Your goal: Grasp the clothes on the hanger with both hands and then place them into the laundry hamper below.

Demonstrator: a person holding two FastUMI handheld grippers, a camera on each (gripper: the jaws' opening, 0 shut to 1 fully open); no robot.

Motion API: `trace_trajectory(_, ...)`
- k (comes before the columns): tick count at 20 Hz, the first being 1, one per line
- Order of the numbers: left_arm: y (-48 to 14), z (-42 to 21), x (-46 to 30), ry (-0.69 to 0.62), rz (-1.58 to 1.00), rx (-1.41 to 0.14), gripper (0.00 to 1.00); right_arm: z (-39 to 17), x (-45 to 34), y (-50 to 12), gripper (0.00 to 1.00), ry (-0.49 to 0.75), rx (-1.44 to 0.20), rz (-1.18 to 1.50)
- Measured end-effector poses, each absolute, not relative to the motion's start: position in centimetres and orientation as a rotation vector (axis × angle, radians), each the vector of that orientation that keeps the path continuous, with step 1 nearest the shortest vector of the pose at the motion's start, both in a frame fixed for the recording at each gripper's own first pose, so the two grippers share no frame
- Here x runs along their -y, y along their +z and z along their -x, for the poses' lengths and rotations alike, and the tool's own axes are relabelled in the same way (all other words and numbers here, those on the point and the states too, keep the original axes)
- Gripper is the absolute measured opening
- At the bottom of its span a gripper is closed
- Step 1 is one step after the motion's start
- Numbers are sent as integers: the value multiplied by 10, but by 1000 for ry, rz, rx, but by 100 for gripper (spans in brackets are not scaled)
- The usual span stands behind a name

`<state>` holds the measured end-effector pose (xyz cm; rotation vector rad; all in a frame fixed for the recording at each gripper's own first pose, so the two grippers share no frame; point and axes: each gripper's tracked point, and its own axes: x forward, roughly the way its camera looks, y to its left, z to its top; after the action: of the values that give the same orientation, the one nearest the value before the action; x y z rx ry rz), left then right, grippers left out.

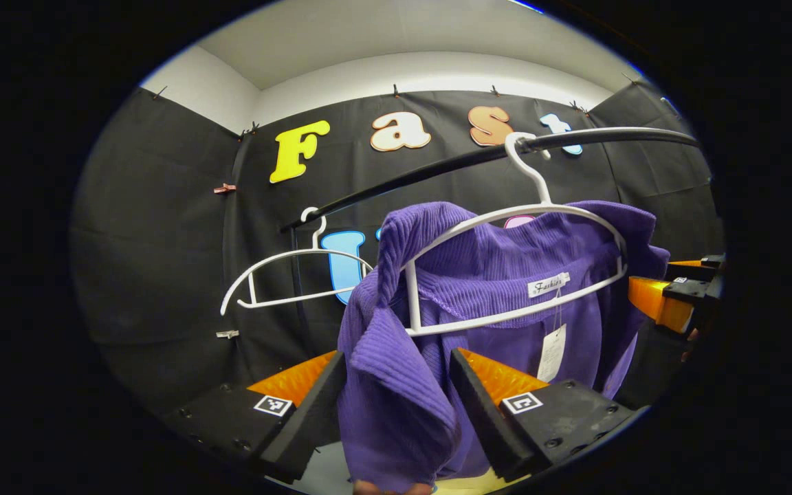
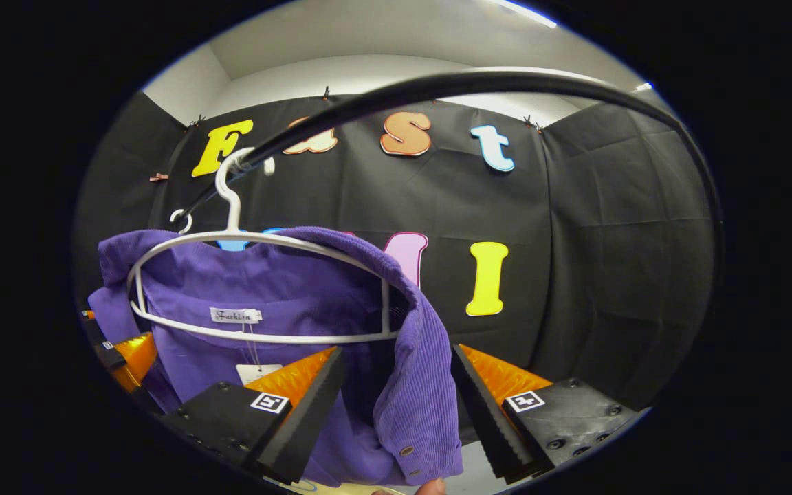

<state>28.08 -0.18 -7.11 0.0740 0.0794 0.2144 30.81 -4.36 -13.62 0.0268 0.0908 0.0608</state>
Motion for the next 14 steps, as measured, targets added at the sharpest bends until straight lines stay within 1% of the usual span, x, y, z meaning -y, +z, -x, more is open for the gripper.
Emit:
trace_trajectory(1, -71, -284, 0, 223, -75, -77, 83, -315, 47, -139, 98, 55, -83, -3)
trace_trajectory(2, -72, -285, -4, 238, -75, -68, 76, -321, 49, -142, 91, 67, -69, 18)
trace_trajectory(3, -72, -286, -8, 252, -72, -61, 58, -324, 47, -145, 82, 90, -64, 32)
trace_trajectory(4, -73, -286, -11, 263, -69, -56, 40, -325, 48, -149, 70, 92, -72, 41)
trace_trajectory(5, -73, -288, -16, 281, -72, -56, 29, -327, 51, -153, 56, 93, -78, 32)
trace_trajectory(6, -75, -287, -19, 298, -83, -61, 29, -329, 57, -158, 41, 79, -91, 4)
trace_trajectory(7, -74, -287, -20, 309, -101, -60, 19, -329, 65, -161, 31, 47, -106, -32)
trace_trajectory(8, -73, -287, -20, 310, -117, -59, 16, -329, 74, -165, 9, 20, -117, -74)
trace_trajectory(9, -72, -289, -18, 304, -129, -64, 11, -327, 73, -162, 8, 40, -110, -115)
trace_trajectory(10, -75, -289, -18, 301, -134, -76, 10, -329, 70, -159, 10, 63, -95, -107)
trace_trajectory(12, -78, -291, -17, 278, -127, -94, 9, -328, 72, -147, 10, 109, -34, -15)
trace_trajectory(14, -77, -289, -16, 251, -107, -94, 9, -327, 69, -135, 10, 148, 6, -1)
